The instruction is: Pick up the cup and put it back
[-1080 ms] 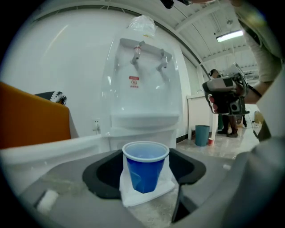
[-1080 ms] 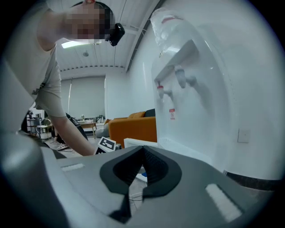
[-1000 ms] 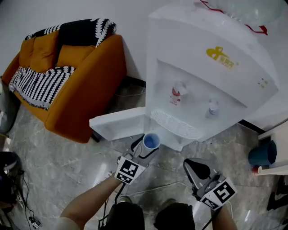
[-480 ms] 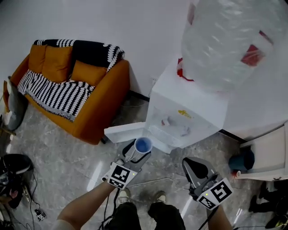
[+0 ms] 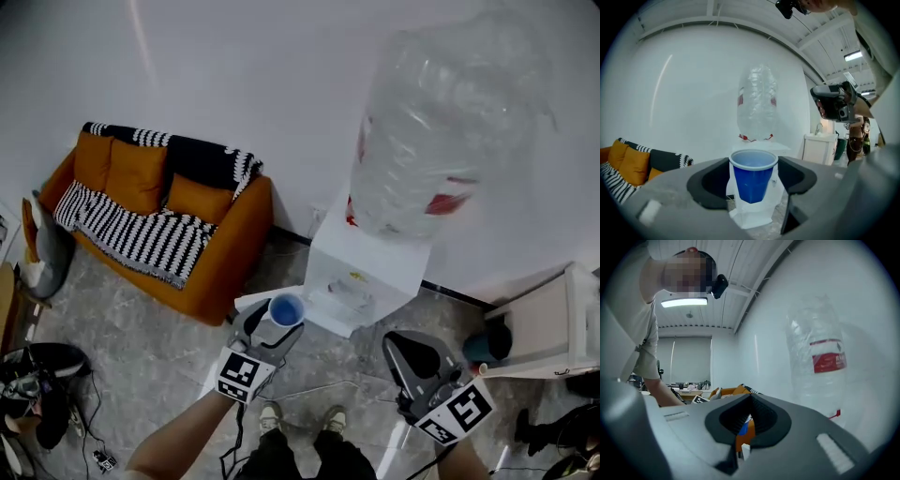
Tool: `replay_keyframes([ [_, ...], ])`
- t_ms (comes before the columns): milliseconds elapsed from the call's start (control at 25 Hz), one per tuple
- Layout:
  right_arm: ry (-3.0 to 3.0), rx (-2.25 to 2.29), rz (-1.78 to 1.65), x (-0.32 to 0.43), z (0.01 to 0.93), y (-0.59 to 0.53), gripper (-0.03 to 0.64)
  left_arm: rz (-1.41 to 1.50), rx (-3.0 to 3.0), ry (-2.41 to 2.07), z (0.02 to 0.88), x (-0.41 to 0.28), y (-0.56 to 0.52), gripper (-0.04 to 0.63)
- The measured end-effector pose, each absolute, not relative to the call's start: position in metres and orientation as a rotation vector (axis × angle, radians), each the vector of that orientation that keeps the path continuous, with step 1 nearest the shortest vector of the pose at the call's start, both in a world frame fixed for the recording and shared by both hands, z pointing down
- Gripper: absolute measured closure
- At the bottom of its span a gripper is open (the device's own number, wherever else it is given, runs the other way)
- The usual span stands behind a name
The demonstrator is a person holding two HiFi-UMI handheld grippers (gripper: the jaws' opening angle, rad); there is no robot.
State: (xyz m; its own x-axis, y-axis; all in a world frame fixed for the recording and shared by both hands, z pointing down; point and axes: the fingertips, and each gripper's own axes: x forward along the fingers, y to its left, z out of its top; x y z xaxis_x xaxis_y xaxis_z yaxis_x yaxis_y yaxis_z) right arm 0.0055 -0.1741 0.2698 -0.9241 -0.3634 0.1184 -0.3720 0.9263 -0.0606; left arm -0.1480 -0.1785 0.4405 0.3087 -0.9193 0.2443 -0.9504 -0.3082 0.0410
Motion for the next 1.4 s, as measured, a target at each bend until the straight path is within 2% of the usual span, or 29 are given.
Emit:
replay_keyframes([
  [320,-3.014,0.608,0.024,0.005,0.18,-0.156,0.614,0.219,2.422,-1.817,0.328,-0.166,-0.158,0.261],
  [680,-3.006,0.671,0.047,0.02,0.138,-0.131,0.614,0.173,2.44,-1.876,0.248,-0.154,-0.126,0.261],
  [1040,-2.994,0.655,0.185,0.03,0.139,-0.103,0.614,0.127,2.441,-1.916,0.209,-0.139,-0.101,0.261],
  [1400,-2.98,0.684,0.258,0.038,0.148,-0.108,0.614,0.123,2.426,-1.896,0.209,-0.13,-0.101,0.261],
])
